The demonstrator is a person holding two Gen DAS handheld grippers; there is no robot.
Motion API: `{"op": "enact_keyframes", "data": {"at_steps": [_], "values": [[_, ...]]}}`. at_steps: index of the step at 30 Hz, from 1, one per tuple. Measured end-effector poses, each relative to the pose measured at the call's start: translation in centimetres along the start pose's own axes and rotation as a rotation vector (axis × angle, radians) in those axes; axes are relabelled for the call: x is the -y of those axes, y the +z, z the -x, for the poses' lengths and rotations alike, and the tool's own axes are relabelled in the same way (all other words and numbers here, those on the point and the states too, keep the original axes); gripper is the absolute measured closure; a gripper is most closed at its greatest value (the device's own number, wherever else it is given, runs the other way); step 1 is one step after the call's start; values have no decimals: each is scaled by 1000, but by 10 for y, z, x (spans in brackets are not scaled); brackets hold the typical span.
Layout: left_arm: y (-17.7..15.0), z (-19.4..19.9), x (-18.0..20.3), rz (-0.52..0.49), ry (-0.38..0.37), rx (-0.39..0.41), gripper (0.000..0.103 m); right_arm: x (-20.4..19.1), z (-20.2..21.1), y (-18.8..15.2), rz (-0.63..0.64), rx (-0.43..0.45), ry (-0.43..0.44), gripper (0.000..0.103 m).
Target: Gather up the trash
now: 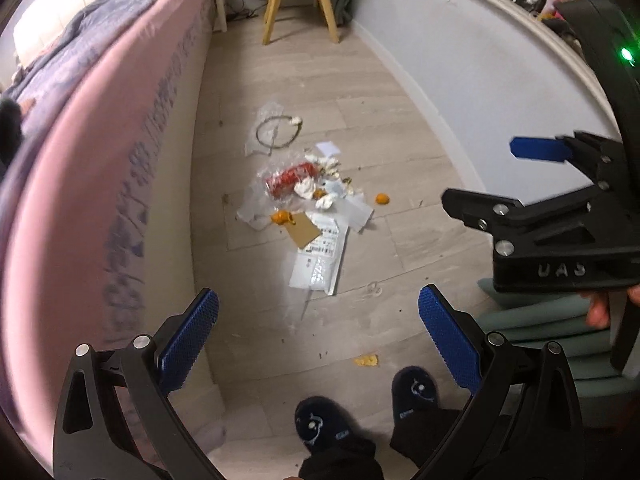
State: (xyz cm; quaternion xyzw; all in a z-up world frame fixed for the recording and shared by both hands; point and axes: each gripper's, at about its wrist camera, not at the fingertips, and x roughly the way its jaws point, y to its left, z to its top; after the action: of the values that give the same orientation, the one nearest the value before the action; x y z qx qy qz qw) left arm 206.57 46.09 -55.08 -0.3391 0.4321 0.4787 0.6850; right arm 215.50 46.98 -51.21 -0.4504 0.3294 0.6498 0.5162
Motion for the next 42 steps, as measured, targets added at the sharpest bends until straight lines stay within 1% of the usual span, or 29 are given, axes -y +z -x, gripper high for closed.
{"op": "enact_keyframes", "data": {"at_steps": [3, 4, 5, 7, 8, 11, 14, 19, 21, 22, 25, 30, 32, 34, 38, 42], "values": [[-20, -49, 2, -26, 13, -3, 6, 2, -41, -10, 29, -5, 14, 7], [-26, -65, 2, -31, 16, -3, 6, 2, -60, -16, 37, -6, 22, 7], [-36, -90, 0, -42, 21, -4, 6, 2, -77, -21, 42, -7, 25, 7], [-48, -118, -2, -61, 28, -4, 6, -1, -110, -32, 52, -17, 29, 7], [-56, -141, -5, -70, 27, 3, 6, -4, -126, -37, 54, -18, 34, 7], [-71, -186, -11, -86, 13, 6, 6, -11, -173, -53, 67, -11, 37, 7], [-87, -236, -12, -126, -2, 32, 6, -16, -214, -65, 83, 0, 40, 7], [-102, -304, -18, -133, -30, 83, 6, -16, -286, -78, 117, 26, 41, 7], [-103, -324, -20, -133, -35, 106, 6, -15, -311, -82, 122, 30, 41, 7], [-104, -333, -20, -136, -35, 116, 6, -15, -330, -84, 120, 26, 49, 7], [-104, -362, -24, -167, -32, 146, 6, -15, -359, -87, 116, 22, 56, 7], [-101, -395, -32, -242, -10, 170, 6, -21, -399, -86, 102, 43, 58, 7], [-99, -407, -35, -248, 2, 177, 6, -20, -410, -85, 78, 39, 74, 7], [-99, -413, -38, -253, -6, 181, 6, -18, -420, -84, 43, 29, 91, 7], [-105, -418, -38, -311, -4, 176, 6, -20, -432, -81, -21, -2, 103, 7], [-106, -420, -38, -301, -25, 170, 6, -26, -436, -80, -31, -21, 118, 7]]}}
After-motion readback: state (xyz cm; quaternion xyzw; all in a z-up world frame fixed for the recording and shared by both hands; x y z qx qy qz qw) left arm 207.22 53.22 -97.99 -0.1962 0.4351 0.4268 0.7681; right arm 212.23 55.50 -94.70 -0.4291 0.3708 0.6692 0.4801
